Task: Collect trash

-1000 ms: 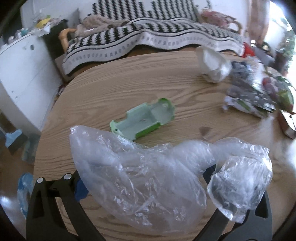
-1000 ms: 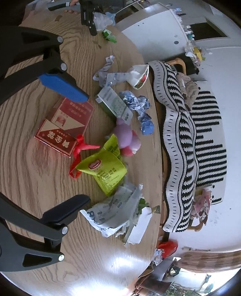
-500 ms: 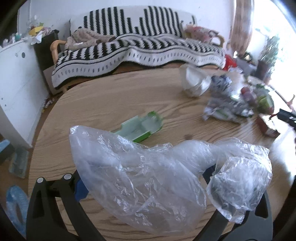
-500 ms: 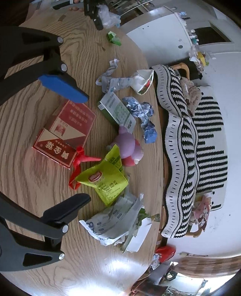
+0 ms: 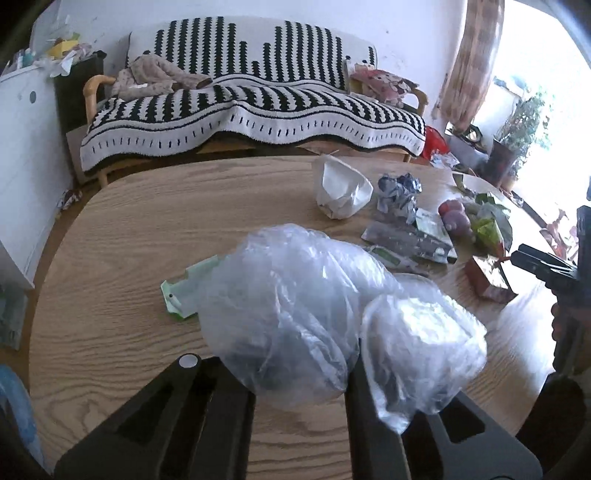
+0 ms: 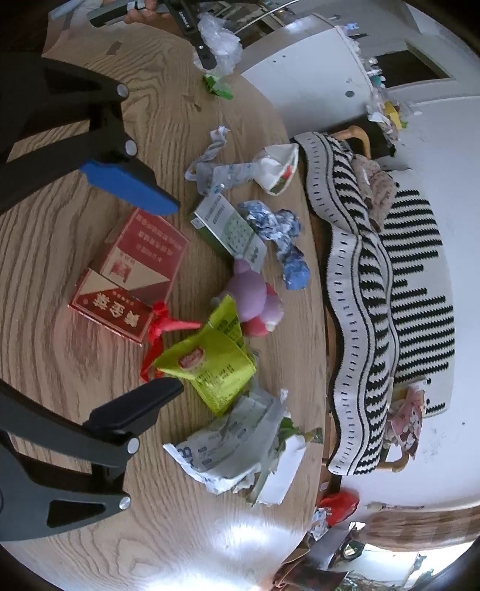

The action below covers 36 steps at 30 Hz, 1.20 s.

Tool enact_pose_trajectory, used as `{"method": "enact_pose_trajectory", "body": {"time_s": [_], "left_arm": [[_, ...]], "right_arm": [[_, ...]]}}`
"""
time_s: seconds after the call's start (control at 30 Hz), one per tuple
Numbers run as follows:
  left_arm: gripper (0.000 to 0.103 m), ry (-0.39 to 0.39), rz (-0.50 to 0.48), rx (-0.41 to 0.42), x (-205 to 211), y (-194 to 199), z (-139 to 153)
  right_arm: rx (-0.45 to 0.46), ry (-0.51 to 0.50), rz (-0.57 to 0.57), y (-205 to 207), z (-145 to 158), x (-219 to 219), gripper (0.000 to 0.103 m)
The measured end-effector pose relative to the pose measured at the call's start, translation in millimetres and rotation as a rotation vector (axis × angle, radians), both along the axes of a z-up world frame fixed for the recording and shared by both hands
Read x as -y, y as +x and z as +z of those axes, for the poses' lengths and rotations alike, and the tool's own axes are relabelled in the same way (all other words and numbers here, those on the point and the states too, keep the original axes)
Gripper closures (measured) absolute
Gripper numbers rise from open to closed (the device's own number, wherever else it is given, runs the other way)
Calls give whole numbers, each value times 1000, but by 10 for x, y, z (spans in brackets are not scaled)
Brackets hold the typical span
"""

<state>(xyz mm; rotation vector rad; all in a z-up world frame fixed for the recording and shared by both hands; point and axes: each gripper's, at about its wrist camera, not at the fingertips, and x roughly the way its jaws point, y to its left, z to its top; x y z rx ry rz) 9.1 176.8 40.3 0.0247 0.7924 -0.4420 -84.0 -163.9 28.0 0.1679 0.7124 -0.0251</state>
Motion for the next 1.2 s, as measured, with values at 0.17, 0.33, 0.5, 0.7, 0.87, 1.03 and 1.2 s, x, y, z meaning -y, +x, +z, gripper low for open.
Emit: {"method": "enact_pose_trajectory", "body": {"time_s": [0.17,0.33,0.5,0.7,0.87,1.03,1.2], "left_arm": [[100,-17,17,-15,61,24,30],[100,11,6,-31,142,25,-12],[100,19,-11,-56,257,28,-55],[100,17,-17,-64,339,28,-60],[100,32,-15,-62,409,17,-41],[100,47,4,-57,504,19,35],[100,68,31,-17,701,-56,198]], "right_arm": [[1,46,6,-14,0,64,17],[-7,13,45,7,-1,-40,32],[-49,15,31,93,-92,12,44],[-100,40,43,225,-247,86,58],[-84,47,53,247,-234,104,88],[-28,22,44,166,-85,53,89],[32,50,24,54,95,97,89]]}}
